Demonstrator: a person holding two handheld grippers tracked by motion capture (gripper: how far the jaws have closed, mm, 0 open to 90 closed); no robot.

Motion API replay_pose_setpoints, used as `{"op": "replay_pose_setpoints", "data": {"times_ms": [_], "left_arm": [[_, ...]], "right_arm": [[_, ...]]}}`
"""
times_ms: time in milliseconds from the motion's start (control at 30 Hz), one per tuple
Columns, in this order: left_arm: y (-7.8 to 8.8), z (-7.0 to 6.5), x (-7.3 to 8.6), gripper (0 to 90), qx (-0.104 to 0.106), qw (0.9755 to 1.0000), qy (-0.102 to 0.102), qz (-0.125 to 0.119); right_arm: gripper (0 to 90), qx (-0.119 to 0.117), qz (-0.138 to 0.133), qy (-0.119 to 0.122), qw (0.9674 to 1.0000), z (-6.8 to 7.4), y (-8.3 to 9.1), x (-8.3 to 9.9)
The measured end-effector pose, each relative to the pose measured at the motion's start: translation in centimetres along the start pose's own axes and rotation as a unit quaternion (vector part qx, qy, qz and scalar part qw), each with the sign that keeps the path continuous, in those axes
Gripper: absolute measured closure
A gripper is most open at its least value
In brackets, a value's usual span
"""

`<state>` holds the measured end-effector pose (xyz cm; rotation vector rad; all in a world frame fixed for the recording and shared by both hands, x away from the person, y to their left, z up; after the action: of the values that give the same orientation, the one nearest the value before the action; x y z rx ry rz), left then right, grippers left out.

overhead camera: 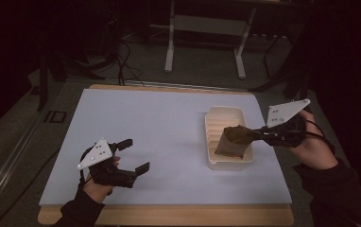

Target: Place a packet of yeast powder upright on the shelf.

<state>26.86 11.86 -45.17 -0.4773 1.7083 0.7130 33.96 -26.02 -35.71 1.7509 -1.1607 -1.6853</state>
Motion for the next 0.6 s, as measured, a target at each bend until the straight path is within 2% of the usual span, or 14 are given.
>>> {"op": "replay_pose_setpoints", "data": {"times_ms": [133,300,333,467,600], "left_arm": [[0.1,0.3,0.5,3.2,-0.002,0.9999,0.011,0.002],[0.1,0.6,1.0,3.2,-0.005,0.9999,0.01,0.005],[-0.1,0.6,1.7,3.2,-0.008,0.9999,0.005,0.01],[-0.1,0.6,2.2,3.2,-0.016,0.9995,-0.027,-0.009],[-0.2,0.5,2.6,3.3,-0.005,0.9994,-0.032,-0.014]], "right_arm": [[87.8,-0.015,0.003,-0.006,0.9999,-0.1,-0.9,0.8],[87.7,-0.028,0.006,-0.012,0.9995,0.0,-2.2,1.4],[87.6,-0.032,0.013,-0.014,0.9993,0.0,-3.0,1.7],[87.5,-0.037,0.016,-0.024,0.9989,-0.2,-3.9,2.3],[87.5,-0.042,0.017,-0.028,0.9986,-0.1,-4.7,2.9]]}}
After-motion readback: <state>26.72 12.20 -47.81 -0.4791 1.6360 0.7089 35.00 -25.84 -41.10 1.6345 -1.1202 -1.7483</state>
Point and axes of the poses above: each handheld gripper's, and its own axes: y roughly backward along the jaws, x roughly out of its underside, z roughly to its left, the point moved 6 cm from there along -y, roughly forward along the jaws, and after that the axes turned 4 degrees about -x, right-handed, at the moved point
